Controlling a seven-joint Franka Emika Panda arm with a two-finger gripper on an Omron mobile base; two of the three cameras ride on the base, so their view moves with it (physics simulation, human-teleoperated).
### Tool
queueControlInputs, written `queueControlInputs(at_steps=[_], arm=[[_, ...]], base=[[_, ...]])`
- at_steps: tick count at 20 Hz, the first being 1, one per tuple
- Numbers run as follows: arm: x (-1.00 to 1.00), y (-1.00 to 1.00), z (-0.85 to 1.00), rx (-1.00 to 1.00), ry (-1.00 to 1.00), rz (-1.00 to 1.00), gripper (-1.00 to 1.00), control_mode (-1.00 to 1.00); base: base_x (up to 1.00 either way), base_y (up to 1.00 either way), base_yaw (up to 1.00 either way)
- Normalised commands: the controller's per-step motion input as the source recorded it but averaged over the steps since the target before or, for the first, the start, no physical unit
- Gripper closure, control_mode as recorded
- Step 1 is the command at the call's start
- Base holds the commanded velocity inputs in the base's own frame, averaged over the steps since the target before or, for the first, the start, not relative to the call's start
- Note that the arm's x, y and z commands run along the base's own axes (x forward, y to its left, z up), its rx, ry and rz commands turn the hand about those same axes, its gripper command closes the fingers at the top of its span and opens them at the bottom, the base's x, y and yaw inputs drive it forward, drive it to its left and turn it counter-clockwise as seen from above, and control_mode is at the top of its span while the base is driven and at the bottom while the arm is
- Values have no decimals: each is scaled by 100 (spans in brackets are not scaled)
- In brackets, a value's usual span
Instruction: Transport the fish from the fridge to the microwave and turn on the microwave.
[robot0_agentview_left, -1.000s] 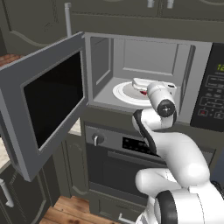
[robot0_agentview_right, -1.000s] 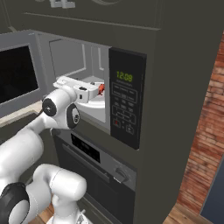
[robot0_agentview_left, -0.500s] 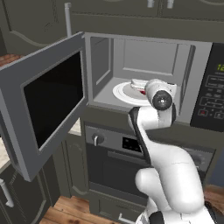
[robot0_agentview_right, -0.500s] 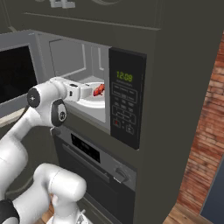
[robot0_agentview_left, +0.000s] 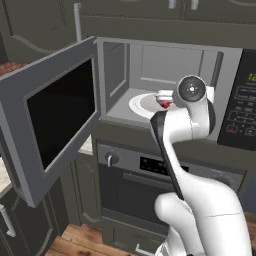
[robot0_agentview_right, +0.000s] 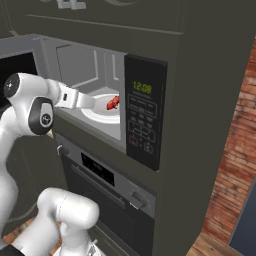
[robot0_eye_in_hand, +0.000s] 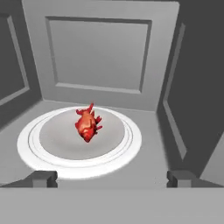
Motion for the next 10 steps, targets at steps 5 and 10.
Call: queueControlInputs(at_steps=[5, 10], arm=[[-64, 12, -3, -19, 26, 0, -100, -100], [-75, 20, -17, -26, 10, 0, -100, -100]], base=[[0, 0, 0], [0, 0, 0]])
